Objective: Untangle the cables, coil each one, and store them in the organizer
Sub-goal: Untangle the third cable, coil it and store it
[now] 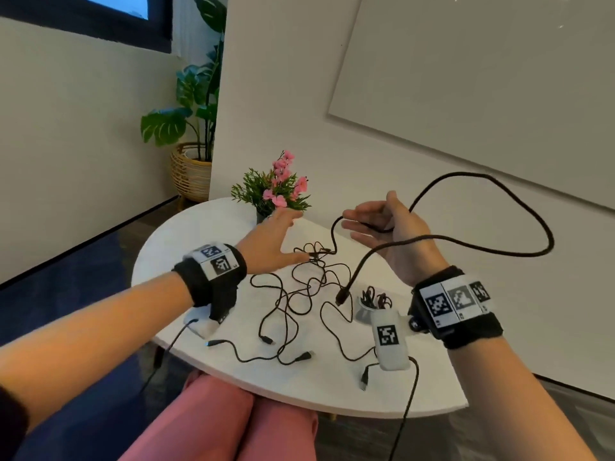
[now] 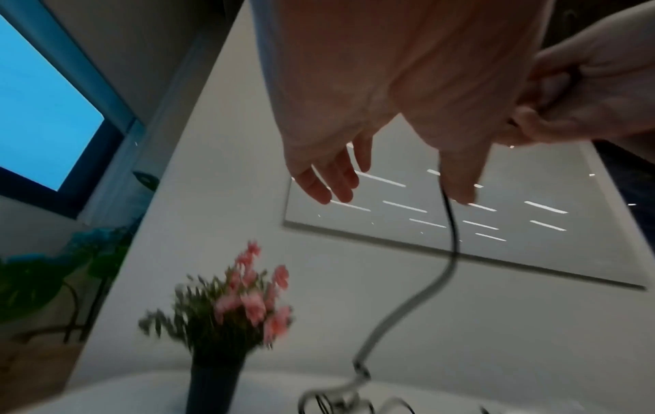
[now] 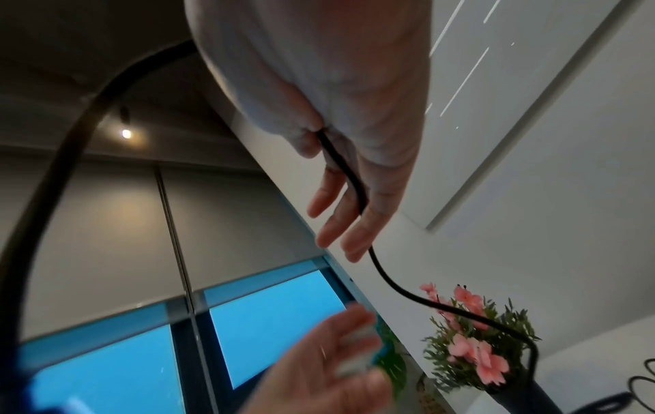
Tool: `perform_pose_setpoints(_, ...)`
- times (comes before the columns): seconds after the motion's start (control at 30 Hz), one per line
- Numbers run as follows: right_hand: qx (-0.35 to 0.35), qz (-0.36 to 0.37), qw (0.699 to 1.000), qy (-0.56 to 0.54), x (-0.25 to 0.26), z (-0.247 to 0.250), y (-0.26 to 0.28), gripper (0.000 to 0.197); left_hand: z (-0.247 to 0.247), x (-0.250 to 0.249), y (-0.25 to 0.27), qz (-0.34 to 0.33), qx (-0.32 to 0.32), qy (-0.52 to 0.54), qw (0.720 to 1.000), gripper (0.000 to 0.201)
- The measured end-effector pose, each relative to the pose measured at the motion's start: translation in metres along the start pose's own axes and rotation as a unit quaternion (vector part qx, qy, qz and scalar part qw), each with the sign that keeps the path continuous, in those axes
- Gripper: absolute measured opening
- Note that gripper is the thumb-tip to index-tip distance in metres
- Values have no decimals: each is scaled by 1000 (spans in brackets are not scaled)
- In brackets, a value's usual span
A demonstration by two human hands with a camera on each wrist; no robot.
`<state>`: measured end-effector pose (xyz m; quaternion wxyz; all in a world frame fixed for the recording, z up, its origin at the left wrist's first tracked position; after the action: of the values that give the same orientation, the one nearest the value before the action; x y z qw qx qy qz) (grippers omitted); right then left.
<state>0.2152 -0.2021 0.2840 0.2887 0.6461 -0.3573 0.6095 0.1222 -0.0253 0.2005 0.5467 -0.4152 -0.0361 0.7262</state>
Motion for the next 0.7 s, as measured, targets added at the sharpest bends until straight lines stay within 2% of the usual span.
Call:
perform_pose_setpoints(0.1,24,5,999,37,-4,-8,-8,51,19,-11,-47,-20,57,-61,996,107)
perform_pose_setpoints(0.17,44,10,998,48,-11,-12,-13,52,7,-21,-67,-49,147,-122,980,120)
perform_pose_setpoints(0.2,48,9,998,43,-13,-12,-15,52,-5,-25,-71,-56,194,-139,970,120)
perform_pose_setpoints(0.23,47,10,998,38,-14,-11,-18,52,-20,-27,-72,-58,229,-140,961,112)
perform_pose_setpoints(0.3,32,16,999,35,-12,-6,-25,52,-48,-30,-68,-46,270,-78,959,76)
perform_pose_setpoints(0.37,15,15,999,39,-10,3,-29,52,-67,-28,-62,-22,266,-3,964,46)
perform_pose_setpoints(0.43,-5,17,999,50,-9,11,-32,52,-77,-19,-58,-14,260,-23,965,29)
perform_pose_setpoints(0.53,-33,24,996,74,-6,24,-38,51,-80,-3,-57,-18,282,-113,952,23)
perform_pose_setpoints(0.6,-54,30,994,96,-7,33,-45,50,-69,1,-70,-21,250,-130,959,20)
perform_pose_setpoints(0.7,-90,24,988,126,-10,47,-63,50,-36,-6,-99,-5,168,-79,983,18)
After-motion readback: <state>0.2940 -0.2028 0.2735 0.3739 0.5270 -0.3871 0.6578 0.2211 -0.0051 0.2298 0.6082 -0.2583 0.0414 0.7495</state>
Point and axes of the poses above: each hand's wrist, its own y-axis away from the middle knuckle, its own z-axis out of the back of the hand, x = y × z, the point moved 3 cm from there along -y, towards the middle knuckle, and after that the axes turned 10 degrees about -x, right-handed, at the moved point
